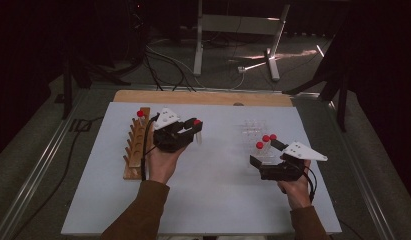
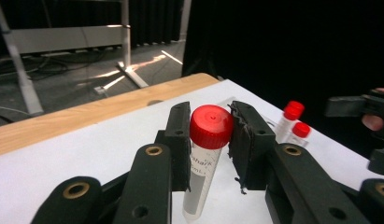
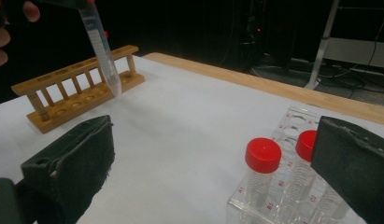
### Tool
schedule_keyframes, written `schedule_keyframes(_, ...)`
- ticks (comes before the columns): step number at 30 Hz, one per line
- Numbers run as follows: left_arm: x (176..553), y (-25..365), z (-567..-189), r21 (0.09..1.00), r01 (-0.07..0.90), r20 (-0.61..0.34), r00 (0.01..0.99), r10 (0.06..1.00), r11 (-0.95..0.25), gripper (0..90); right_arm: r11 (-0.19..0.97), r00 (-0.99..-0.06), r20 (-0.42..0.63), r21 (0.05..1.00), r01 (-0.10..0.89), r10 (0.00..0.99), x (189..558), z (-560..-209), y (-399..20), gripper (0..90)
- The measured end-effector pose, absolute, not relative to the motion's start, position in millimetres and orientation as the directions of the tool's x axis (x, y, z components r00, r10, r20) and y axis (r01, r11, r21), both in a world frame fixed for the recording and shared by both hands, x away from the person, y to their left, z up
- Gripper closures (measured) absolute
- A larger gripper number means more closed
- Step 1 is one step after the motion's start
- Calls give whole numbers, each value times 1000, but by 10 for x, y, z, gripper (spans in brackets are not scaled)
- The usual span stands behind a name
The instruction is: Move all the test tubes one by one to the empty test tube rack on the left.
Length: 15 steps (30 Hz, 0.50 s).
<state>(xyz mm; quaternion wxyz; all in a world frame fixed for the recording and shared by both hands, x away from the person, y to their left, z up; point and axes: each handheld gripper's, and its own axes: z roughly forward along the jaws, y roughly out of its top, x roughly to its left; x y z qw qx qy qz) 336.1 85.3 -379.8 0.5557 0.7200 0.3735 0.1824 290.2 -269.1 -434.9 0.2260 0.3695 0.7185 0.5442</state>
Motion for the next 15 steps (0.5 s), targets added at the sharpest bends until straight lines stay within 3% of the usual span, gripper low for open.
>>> schedule_keyframes(15, 3481, 1213, -3676, 947, 308, -111, 585, 803, -93, 710, 122, -614, 82, 951, 284, 785, 2906, -4339, -2748, 0)
